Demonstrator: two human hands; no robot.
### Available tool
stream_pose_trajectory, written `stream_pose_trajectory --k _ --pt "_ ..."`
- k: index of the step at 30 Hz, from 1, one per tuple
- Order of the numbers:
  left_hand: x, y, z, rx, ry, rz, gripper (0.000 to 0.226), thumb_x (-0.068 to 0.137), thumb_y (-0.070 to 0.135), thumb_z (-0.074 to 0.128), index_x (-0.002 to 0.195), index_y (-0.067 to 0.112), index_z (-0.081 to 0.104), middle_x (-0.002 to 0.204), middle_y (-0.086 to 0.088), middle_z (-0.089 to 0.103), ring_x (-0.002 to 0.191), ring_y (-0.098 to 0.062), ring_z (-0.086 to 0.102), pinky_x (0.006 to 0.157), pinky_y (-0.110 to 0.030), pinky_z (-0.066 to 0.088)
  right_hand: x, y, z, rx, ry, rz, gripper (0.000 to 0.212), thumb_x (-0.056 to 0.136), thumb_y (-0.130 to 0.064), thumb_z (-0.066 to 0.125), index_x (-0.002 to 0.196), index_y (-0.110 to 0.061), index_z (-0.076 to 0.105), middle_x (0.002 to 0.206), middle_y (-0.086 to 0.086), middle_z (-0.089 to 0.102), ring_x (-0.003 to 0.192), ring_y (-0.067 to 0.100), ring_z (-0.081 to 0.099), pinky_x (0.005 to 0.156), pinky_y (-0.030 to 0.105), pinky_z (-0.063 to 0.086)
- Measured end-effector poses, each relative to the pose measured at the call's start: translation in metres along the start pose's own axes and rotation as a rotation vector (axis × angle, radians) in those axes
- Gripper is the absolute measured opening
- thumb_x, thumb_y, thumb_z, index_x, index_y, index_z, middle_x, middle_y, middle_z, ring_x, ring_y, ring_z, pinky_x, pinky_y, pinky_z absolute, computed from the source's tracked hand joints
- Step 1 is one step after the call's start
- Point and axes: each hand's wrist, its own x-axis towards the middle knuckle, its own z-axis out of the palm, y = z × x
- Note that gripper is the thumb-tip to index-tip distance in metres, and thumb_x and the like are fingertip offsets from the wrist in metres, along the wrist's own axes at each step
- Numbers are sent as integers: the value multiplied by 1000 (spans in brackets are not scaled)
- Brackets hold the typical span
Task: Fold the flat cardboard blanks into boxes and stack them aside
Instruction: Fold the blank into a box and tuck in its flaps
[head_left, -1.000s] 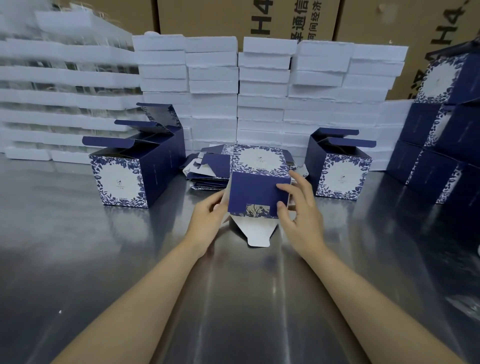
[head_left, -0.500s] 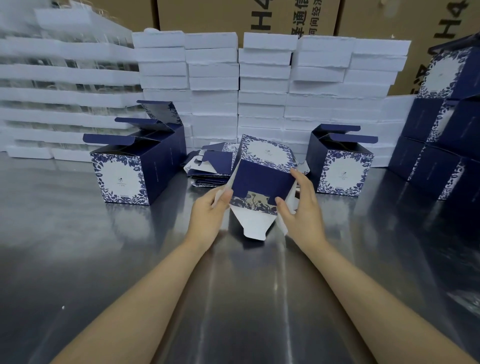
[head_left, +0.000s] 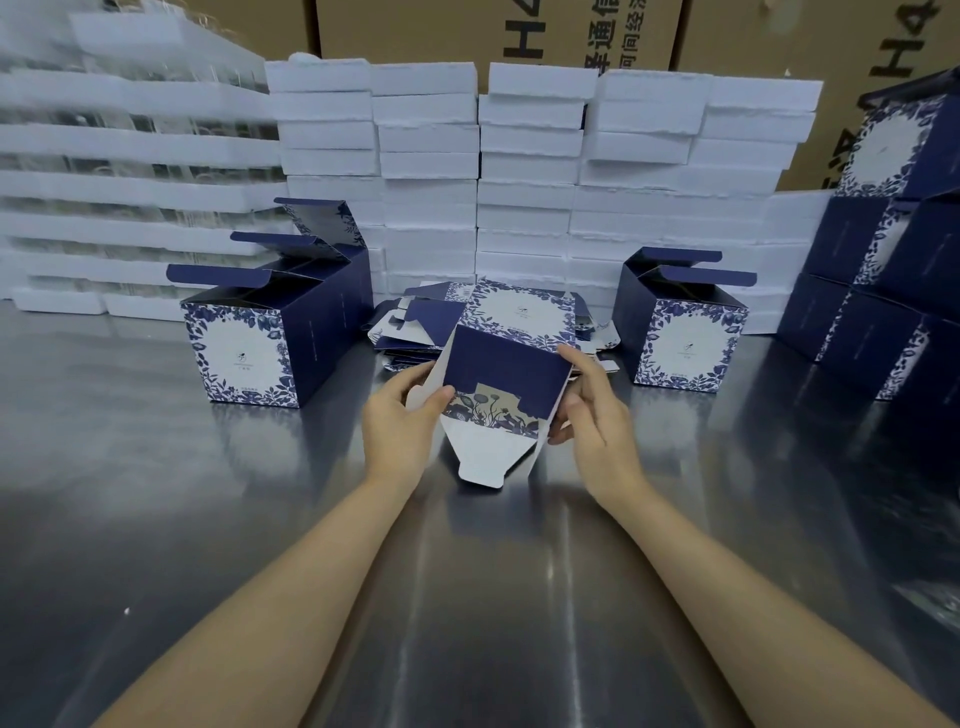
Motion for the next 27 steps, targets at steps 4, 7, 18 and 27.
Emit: stream_pose_trajectory --k 4,7,18,27 --pt "-1 1 1 74 16 13 10 82 17 74 90 23 72 80 23 68 78 1 63 68 -17 46 -1 3 1 -49 -13 -10 57 89 -23 44 129 -64 38 79 -15 50 65 27 54 63 52 53" --pt "-1 0 0 107 54 -8 5 81 19 75 85 17 72 78 15 69 75 -11 61 68 -28 47 -2 2 3 -68 -34 -7 59 87 -29 49 132 -64 33 81 -18 49 60 14 54 63 43 56" --pt "7 3 -2 -465 47 -297 15 83 13 75 71 20 72 139 15 45 101 -14 61 93 -38 46 -3 5 6 -33 -102 -12 66 92 -16 58 124 -68 34 84 -17 57 77 12 62 73 29 57" --pt "0 6 5 -331 -48 -106 17 88 3 67 104 7 67 107 -2 68 91 -3 64 98 -33 48 4 4 6 -56 140 -31 35 84 -15 73 110 -24 51 130 -26 39 122 9 47 91 44 53"
